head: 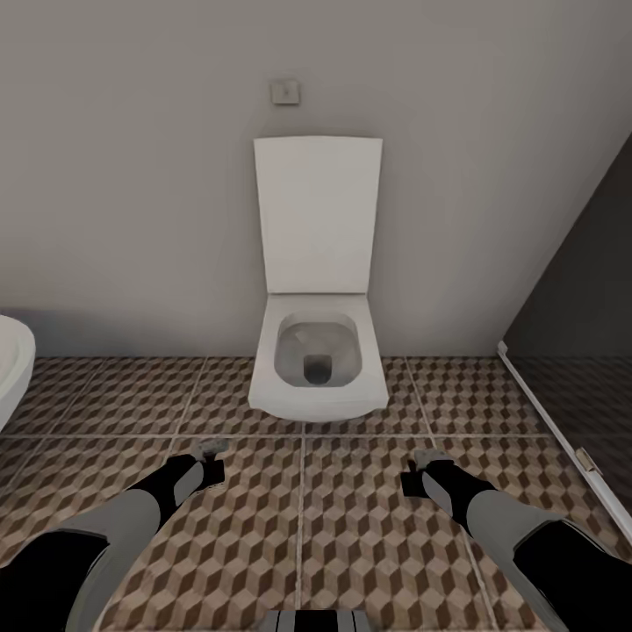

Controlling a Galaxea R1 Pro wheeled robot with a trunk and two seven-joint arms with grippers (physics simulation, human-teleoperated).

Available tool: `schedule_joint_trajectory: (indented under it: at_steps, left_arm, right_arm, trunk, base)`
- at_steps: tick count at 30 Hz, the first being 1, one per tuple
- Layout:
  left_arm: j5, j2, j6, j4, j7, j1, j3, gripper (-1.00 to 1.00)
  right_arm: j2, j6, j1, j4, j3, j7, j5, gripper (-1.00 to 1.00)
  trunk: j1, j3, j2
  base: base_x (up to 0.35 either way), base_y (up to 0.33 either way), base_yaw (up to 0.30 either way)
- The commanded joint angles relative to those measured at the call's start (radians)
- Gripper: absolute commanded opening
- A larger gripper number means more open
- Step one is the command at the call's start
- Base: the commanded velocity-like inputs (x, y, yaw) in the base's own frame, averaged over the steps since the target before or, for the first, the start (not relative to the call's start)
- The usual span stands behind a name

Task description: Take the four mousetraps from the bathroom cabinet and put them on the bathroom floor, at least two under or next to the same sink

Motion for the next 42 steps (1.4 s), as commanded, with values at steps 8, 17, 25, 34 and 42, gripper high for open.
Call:
schedule_joint_trajectory:
  at_steps: [8, 17, 25, 34, 42]
  left_arm:
    - [0.006, 0.001, 0.005, -0.002, 0.006, 0.000, -0.009, -1.00]
    - [0.006, 0.003, 0.005, -0.002, 0.008, 0.000, -0.009, -1.00]
    - [0.006, 0.005, -0.047, 0.014, 0.008, 0.000, -0.008, -1.00]
    - [0.007, 0.005, -0.089, 0.023, 0.007, 0.000, -0.009, -1.00]
    - [0.007, 0.004, -0.143, 0.024, 0.008, 0.000, -0.009, -1.00]
  right_arm:
    - [-0.001, -0.075, 0.003, -0.001, 0.009, 0.004, -0.010, -1.00]
    - [-0.001, -0.118, 0.003, 0.001, 0.009, 0.008, -0.009, -1.00]
    - [-0.001, -0.119, 0.003, 0.001, 0.009, 0.005, -0.009, -1.00]
    - [-0.001, -0.119, 0.003, 0.001, 0.008, 0.005, -0.009, -1.00]
    - [-0.001, -0.119, 0.003, 0.002, 0.007, 0.005, -0.013, -1.00]
  trunk:
    - [0.000, -0.001, 0.000]
    - [0.004, -0.032, -0.002]
    - [0.008, -0.070, -0.004]
    - [0.012, -0.117, -0.006]
    - [0.012, -0.119, -0.006]
  base:
    - [0.136, 0.000, 0.000]
    - [0.006, 0.000, 0.000]
    - [0.000, 0.000, 0.078]
    - [0.000, 0.000, 0.098]
    - [0.000, 0.000, 0.013]
